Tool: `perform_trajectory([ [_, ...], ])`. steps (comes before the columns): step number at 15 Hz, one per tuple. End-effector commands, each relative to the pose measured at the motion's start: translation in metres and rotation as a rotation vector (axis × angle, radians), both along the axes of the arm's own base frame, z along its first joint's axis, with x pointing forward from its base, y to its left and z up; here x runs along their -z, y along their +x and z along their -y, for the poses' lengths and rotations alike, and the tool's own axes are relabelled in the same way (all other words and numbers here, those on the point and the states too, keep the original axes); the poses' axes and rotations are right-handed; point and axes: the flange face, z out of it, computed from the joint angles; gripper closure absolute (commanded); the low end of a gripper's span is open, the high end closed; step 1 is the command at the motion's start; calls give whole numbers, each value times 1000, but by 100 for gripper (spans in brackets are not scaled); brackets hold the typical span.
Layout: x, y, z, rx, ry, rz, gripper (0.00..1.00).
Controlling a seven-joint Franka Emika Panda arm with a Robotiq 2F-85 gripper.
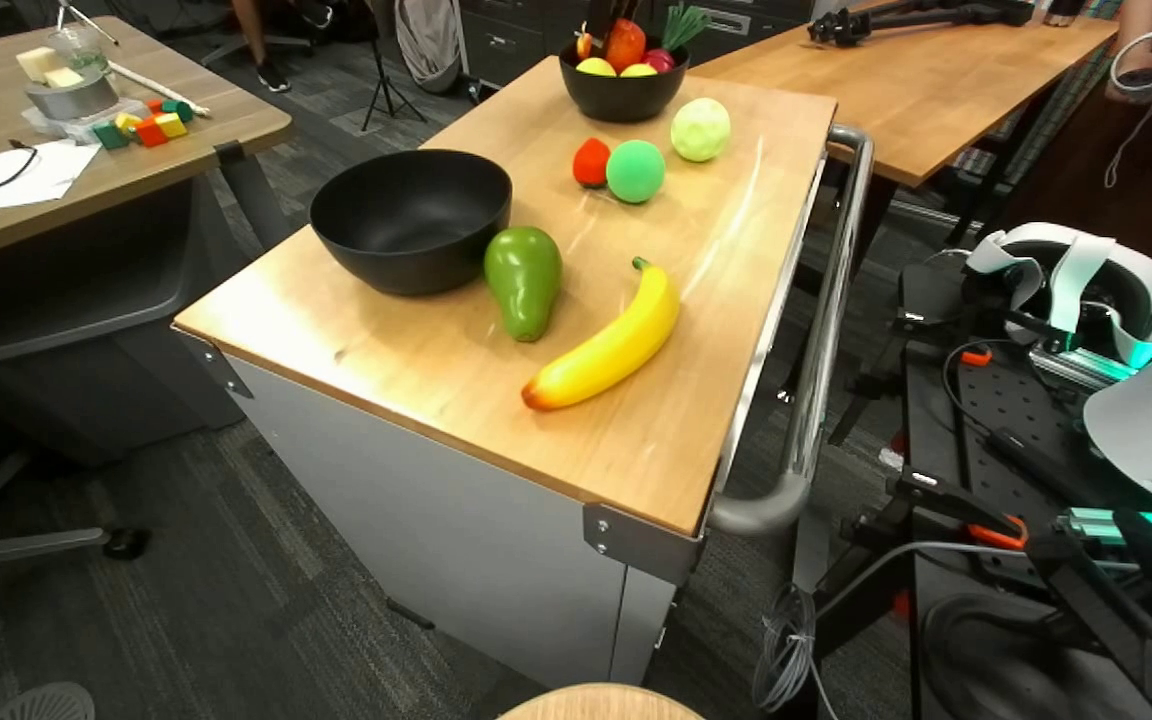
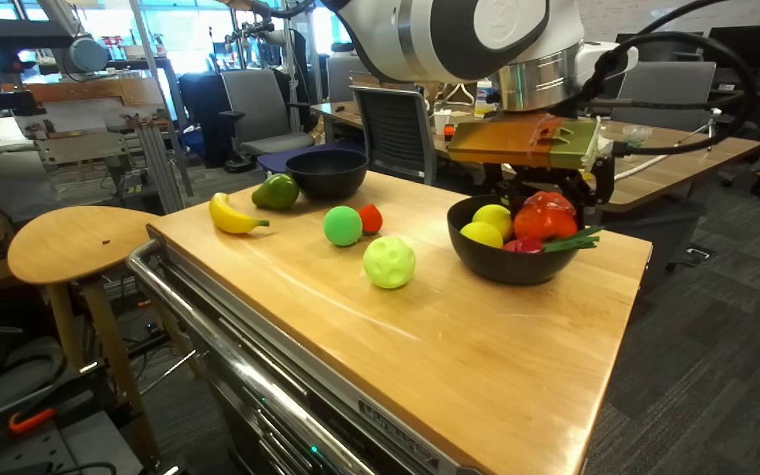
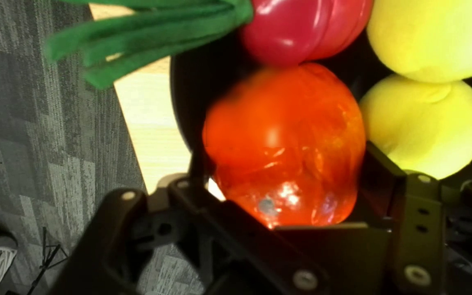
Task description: Remove the objects one at a time from the black bowls starting with the left bowl and place the objects on the table
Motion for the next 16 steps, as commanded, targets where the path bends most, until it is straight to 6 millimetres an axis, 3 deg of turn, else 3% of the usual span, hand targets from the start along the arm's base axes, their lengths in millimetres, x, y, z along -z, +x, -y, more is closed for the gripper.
perform_trajectory([
  [1,-5,4,-2,2,-16,32,40],
  [4,-16,2,-8,-18,-16,52,40],
  [7,-47,2,-27,-67,-24,111,40],
  [12,-100,0,-92,-182,-1,208,40],
  [14,-101,5,-125,-204,43,205,40],
  [16,-87,14,-157,-213,73,191,40],
])
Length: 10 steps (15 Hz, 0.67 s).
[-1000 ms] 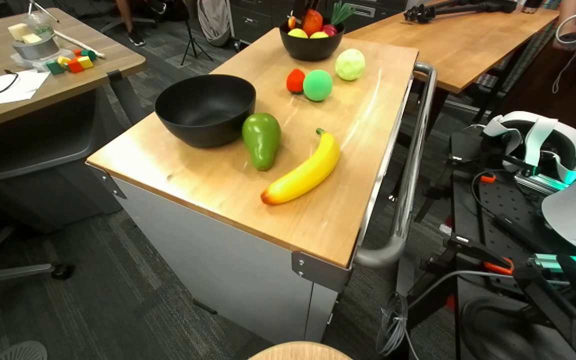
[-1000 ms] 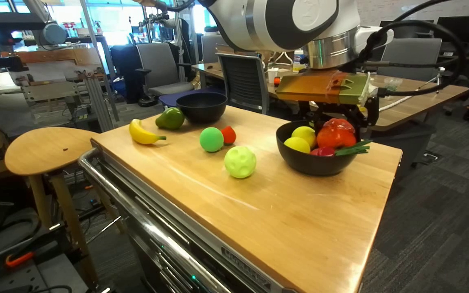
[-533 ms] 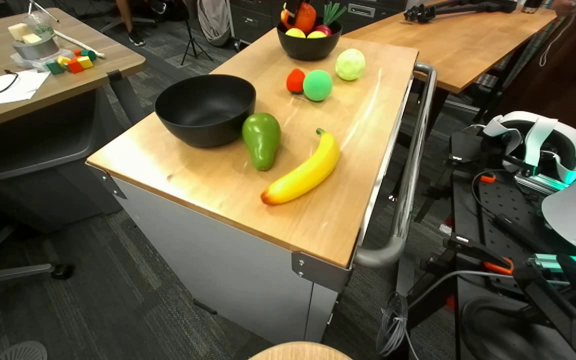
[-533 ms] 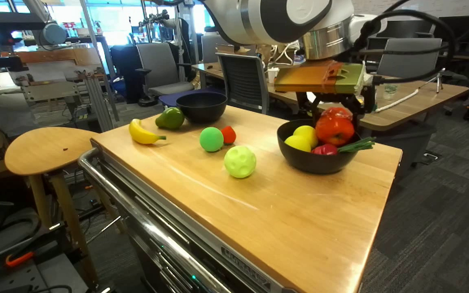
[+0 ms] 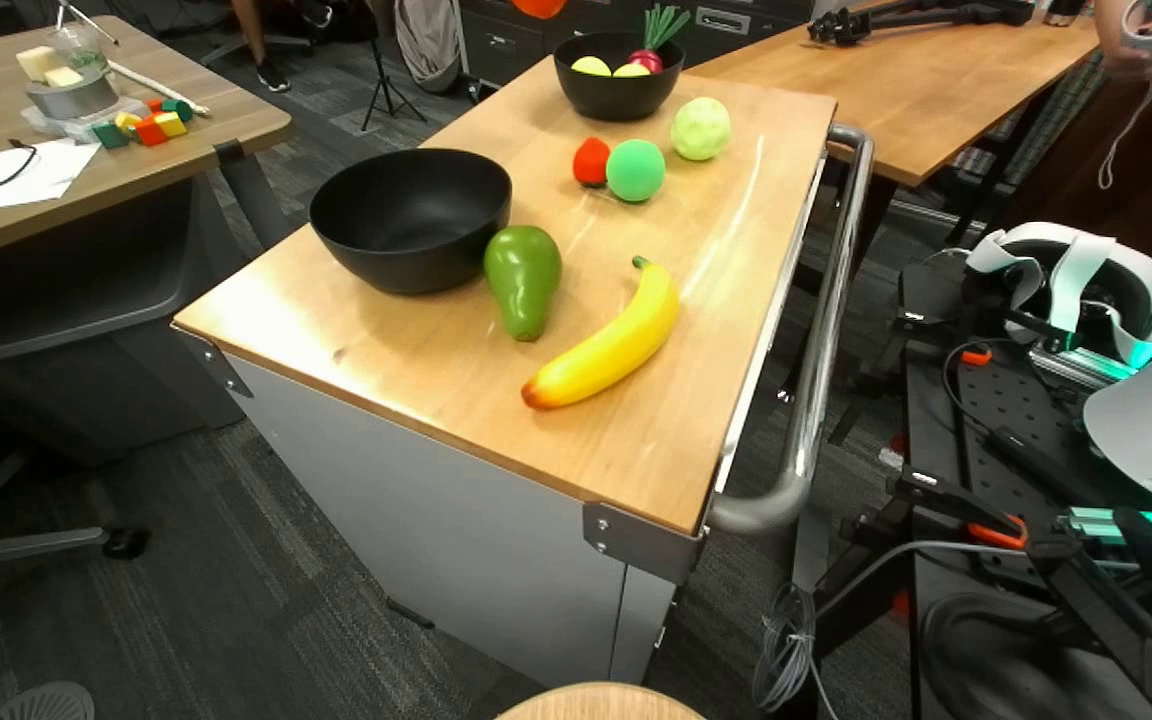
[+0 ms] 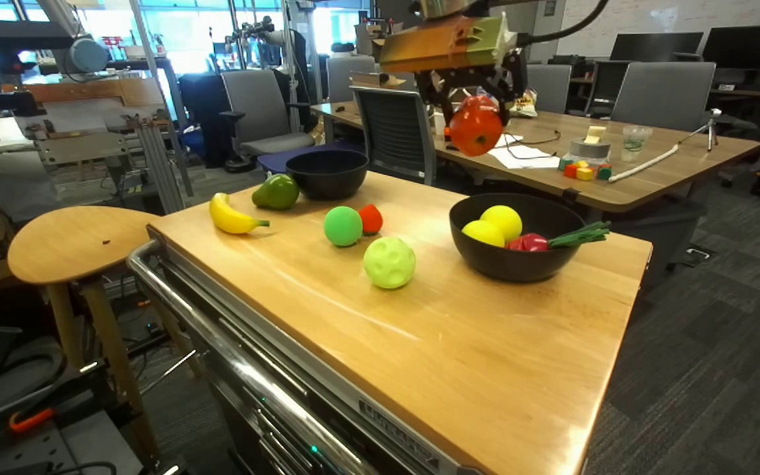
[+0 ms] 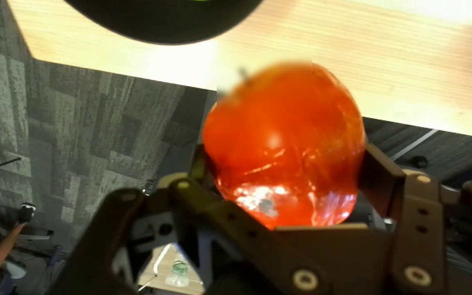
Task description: Remove the objects one at a time from the black bowls starting with the left bowl and place the objects on the table
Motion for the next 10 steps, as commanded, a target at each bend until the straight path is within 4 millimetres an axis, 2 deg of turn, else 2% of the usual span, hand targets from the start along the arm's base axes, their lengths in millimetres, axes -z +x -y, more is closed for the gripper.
perform_trajectory([
  [1,17,6,-51,-22,43,-17,40],
  [3,34,10,-76,-29,64,-46,40],
  [5,51,13,-92,-20,70,-74,40],
  [7,66,19,-93,7,65,-89,40],
  [10,85,22,-80,48,49,-112,40],
])
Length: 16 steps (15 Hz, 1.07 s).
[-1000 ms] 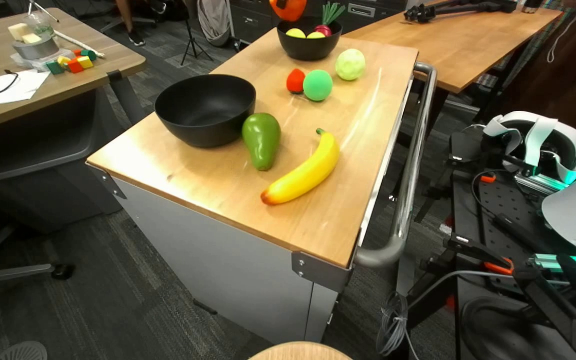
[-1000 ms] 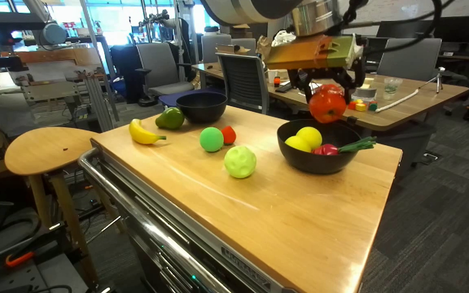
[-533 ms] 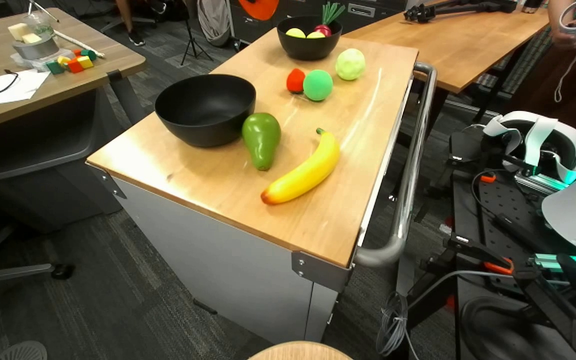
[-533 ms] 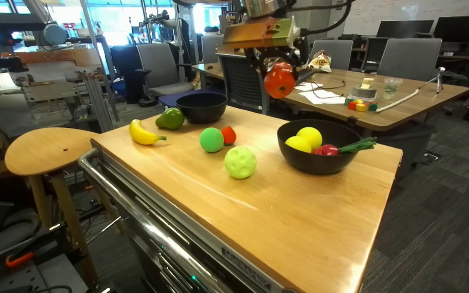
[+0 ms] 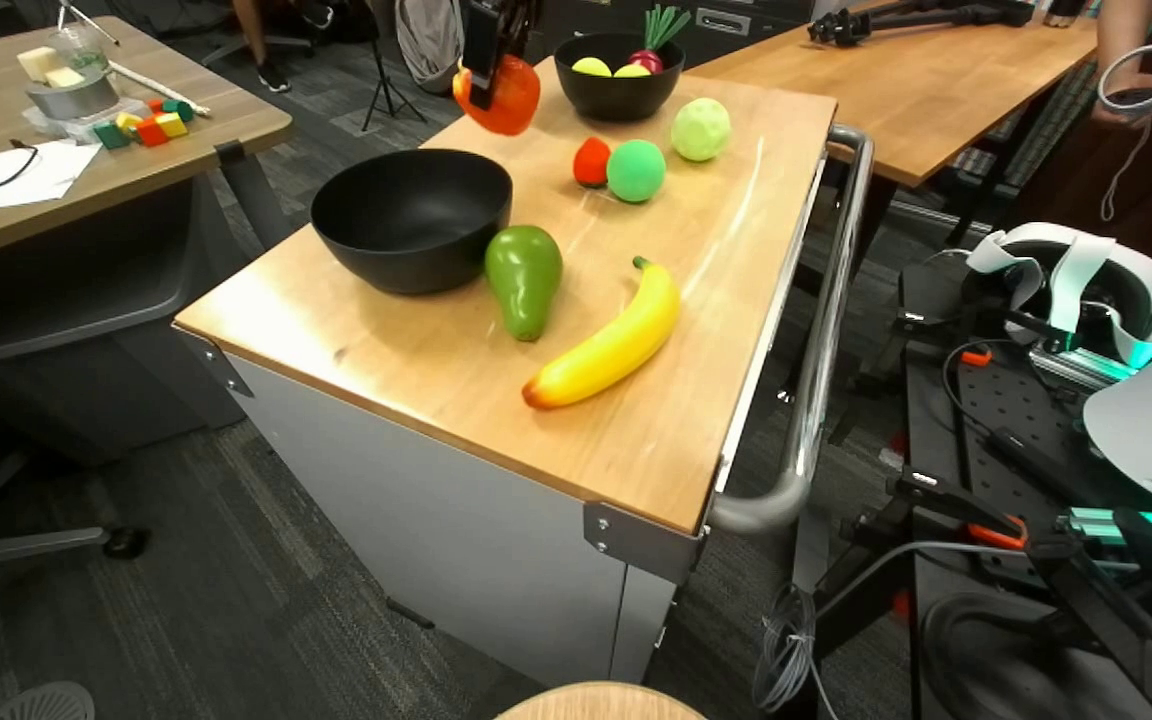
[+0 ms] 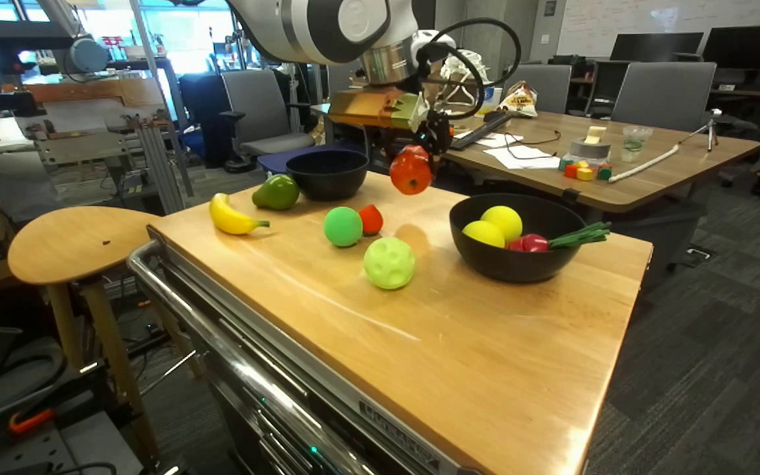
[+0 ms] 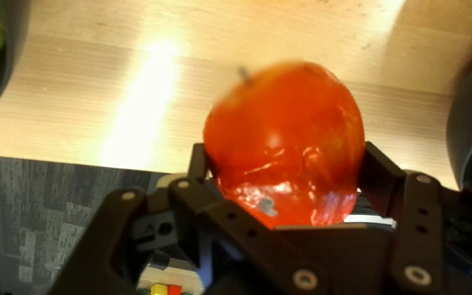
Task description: Remove the objects one at a time from the black bowls starting with the left bowl and place the objects on the table
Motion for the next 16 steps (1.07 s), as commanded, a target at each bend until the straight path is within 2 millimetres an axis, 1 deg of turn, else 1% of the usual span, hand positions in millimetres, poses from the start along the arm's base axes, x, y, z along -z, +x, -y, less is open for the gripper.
perform_trajectory([
  [1,9,8,17,50,-27,-4,40],
  [2,12,6,21,57,-27,-18,40],
  [3,13,4,24,57,-25,-36,4],
  [4,12,1,27,58,-24,-43,2],
  [6,2,-5,28,58,-24,-49,0],
  [8,-25,-14,32,42,-45,10,0],
  [10,-63,-26,43,58,-47,53,0],
  [11,-85,-32,55,83,-37,71,0],
  [12,-102,-37,65,106,-26,84,0],
  [13,-120,-44,83,145,-8,88,0],
  [15,-143,-60,122,235,23,55,0],
  [16,-147,-67,146,283,37,24,0],
])
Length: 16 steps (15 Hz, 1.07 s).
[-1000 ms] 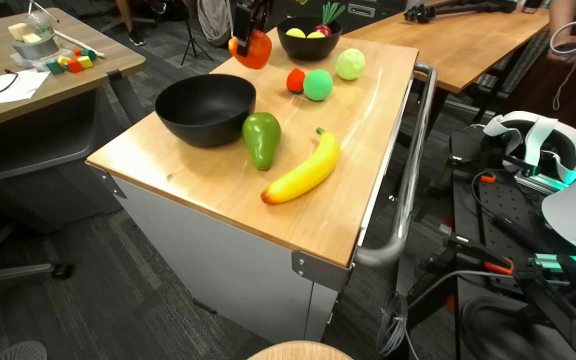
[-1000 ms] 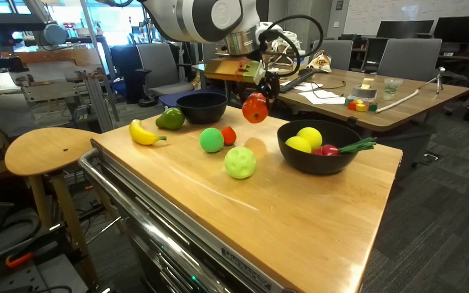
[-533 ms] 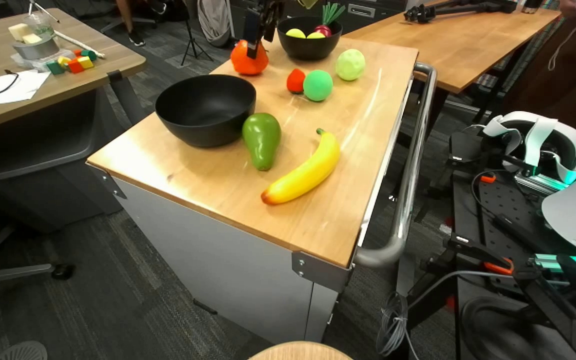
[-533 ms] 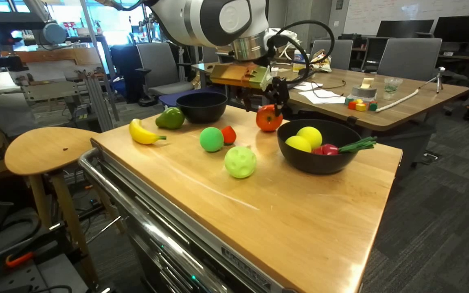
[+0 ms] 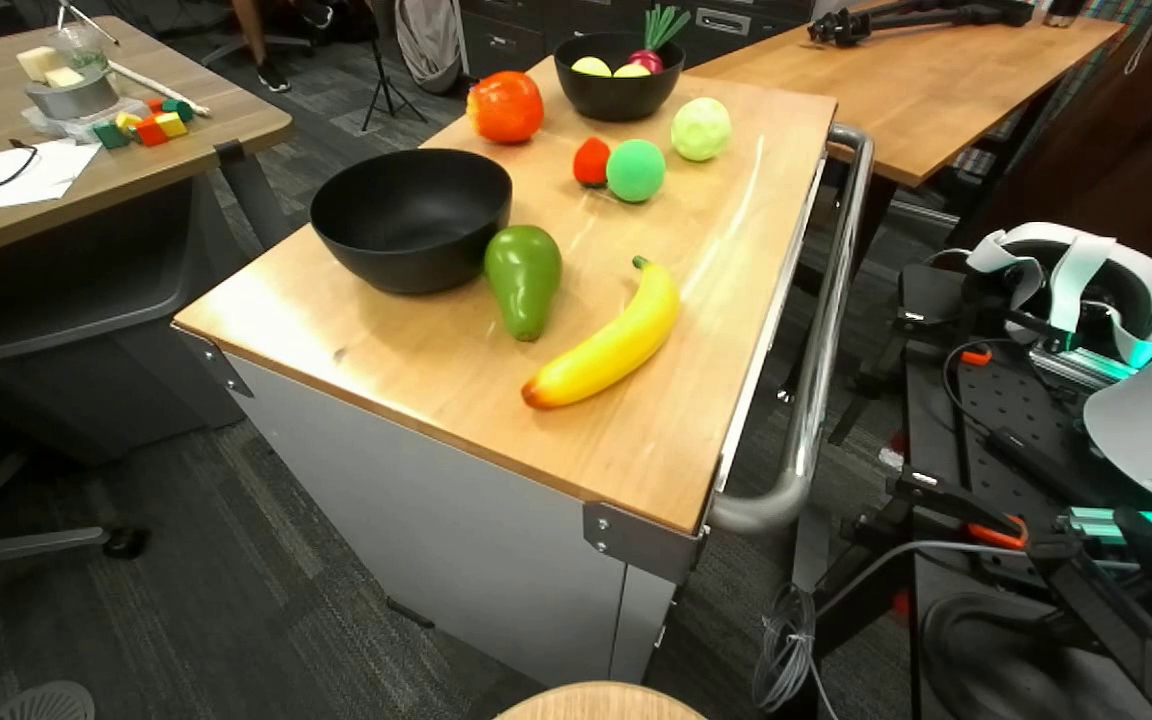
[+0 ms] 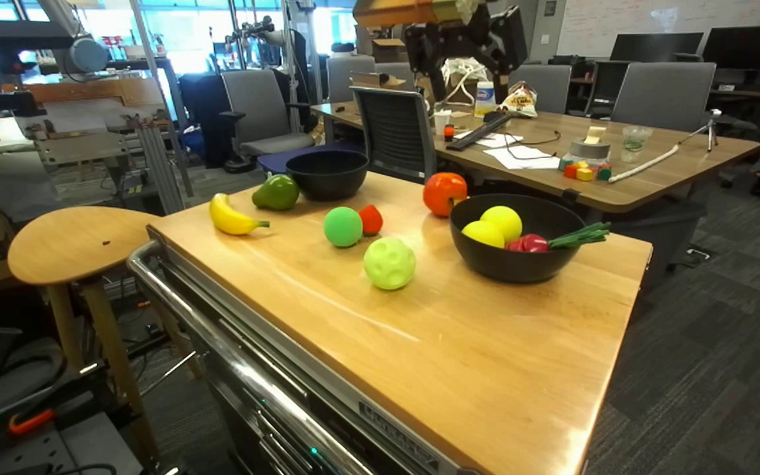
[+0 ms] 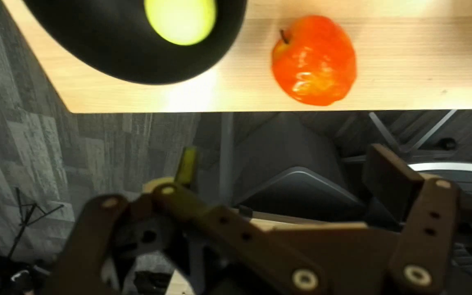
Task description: Remove the objects one at a time from the black bowls starting with the left bowl and place the objects on the table
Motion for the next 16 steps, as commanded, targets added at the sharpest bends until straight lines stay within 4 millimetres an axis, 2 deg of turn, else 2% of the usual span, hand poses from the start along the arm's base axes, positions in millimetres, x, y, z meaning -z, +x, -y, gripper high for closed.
perform_trajectory([
  [1,-30,-33,65,137,61,-56,0],
  [4,-19,-45,116,217,142,-117,0],
  [6,-2,-44,133,236,209,-170,0],
  [8,13,-38,140,239,198,-192,0],
  [9,9,-53,136,251,193,-187,0],
  [12,26,-42,139,251,191,-209,0],
  [14,31,-38,135,242,182,-234,0],
  [15,39,-34,135,267,183,-276,0],
  [16,47,-30,135,284,181,-295,7],
])
